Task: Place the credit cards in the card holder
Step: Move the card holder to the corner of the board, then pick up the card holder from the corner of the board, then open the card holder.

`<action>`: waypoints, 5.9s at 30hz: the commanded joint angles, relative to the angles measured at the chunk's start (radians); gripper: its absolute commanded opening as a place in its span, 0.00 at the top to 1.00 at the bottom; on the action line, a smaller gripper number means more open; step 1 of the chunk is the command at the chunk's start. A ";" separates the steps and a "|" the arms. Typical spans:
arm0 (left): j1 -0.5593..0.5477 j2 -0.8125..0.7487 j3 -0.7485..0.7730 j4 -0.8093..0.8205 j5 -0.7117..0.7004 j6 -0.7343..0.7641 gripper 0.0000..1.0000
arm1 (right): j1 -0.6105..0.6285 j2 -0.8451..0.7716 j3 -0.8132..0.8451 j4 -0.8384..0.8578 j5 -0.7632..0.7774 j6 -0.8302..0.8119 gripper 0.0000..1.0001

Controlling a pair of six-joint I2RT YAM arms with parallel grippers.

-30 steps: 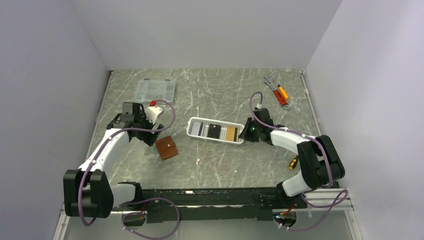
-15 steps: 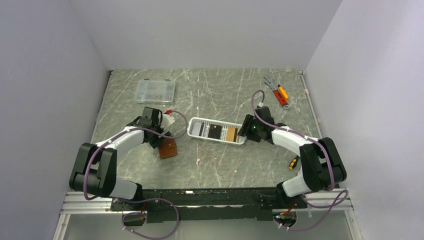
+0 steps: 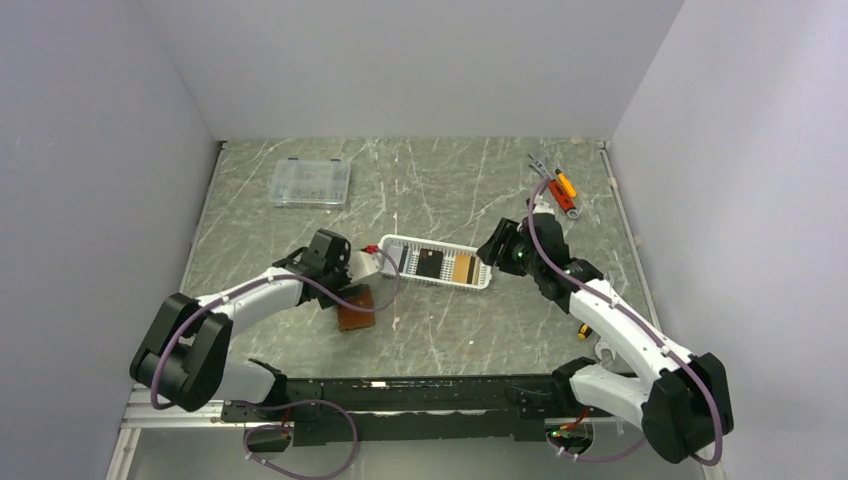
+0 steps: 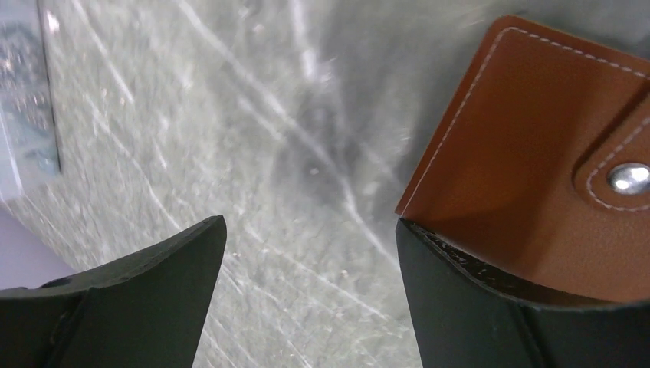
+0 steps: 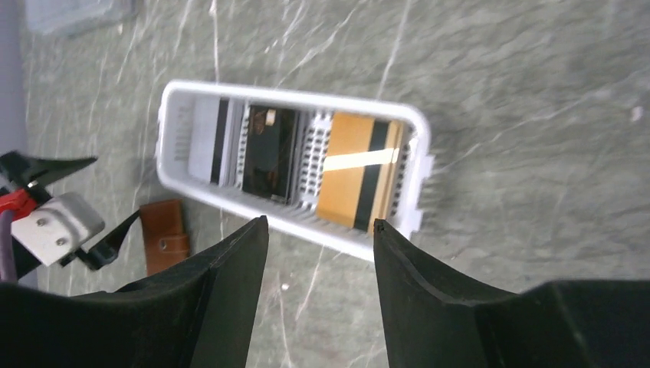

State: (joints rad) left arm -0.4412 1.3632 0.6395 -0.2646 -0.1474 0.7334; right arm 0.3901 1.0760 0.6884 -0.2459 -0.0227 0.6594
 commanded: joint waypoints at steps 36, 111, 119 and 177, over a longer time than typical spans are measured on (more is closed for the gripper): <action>-0.469 -0.159 -0.119 -0.031 0.310 -0.066 0.01 | 0.599 0.440 -0.115 0.484 -0.148 0.215 0.43; 0.016 -0.159 0.414 -0.694 1.510 -0.177 0.24 | 0.913 0.013 0.410 -0.030 0.320 -0.390 1.00; 0.023 -0.179 0.407 -0.650 1.536 -0.225 0.37 | 0.924 0.028 0.418 0.003 0.342 -0.415 1.00; 0.104 -0.332 0.369 -0.429 1.200 -0.726 1.00 | 1.104 0.420 0.698 -0.177 1.051 -0.145 0.62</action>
State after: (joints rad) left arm -0.3416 1.0630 1.0126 -0.7357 1.0206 0.0223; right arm 1.4933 1.4742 1.3300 -0.4362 0.9535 0.5022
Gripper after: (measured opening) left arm 0.126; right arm 0.409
